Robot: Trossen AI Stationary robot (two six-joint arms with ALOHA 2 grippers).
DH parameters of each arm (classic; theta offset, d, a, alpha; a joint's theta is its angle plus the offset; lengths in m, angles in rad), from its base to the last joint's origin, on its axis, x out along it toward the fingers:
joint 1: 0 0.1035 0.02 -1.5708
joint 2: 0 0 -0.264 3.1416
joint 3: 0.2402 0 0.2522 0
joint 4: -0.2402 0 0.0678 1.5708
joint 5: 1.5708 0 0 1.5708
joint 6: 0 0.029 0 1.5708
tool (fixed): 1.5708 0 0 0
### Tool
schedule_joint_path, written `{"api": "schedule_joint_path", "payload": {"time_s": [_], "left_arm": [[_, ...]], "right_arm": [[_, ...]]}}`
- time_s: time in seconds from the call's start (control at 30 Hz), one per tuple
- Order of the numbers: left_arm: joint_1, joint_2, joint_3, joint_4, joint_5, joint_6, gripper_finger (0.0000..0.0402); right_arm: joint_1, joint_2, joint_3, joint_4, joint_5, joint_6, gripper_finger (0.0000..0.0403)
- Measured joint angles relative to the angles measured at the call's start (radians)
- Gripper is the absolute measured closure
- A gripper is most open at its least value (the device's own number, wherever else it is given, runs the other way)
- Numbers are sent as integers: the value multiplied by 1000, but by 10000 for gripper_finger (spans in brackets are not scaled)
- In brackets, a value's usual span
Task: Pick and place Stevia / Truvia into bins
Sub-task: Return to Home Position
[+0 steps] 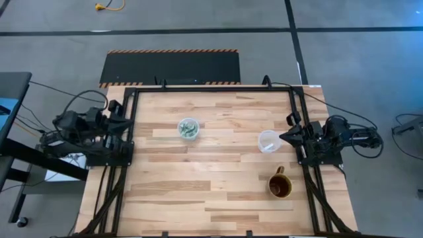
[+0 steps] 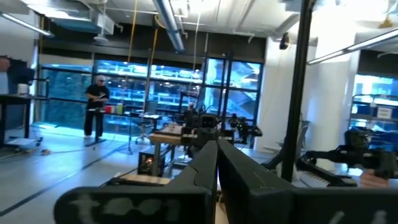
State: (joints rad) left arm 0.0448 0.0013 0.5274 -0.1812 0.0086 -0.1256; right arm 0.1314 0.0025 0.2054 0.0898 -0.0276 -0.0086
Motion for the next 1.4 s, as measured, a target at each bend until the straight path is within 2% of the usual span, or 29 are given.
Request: {"api": "schedule_joint_path", "payload": {"time_s": [0.27, 0.4, 0.7, 0.83, 1.0, 1.2, 1.4], "left_arm": [[0, 2, -3, -34, -13, 28, 401], [0, 4, -49, 18, -14, 15, 401], [0, 5, -314, 390, -13, 15, 401], [0, 5, -400, 498, 9, 9, 401], [0, 5, -462, 553, 13, -3, 401], [0, 5, -466, 546, 15, -6, 401], [0, 5, -466, 503, 21, -13, 401]], "right_arm": [[0, 0, 1, -6, 0, -1, 403], [0, 0, 1, -18, 0, -1, 403], [0, 0, -46, 18, -1, 9, 403], [0, 0, -74, 42, -1, 25, 403], [0, 0, -131, 117, -11, 37, 403], [0, 0, -196, 209, -27, 70, 403], [0, 0, -198, 197, -26, 72, 403]]}}
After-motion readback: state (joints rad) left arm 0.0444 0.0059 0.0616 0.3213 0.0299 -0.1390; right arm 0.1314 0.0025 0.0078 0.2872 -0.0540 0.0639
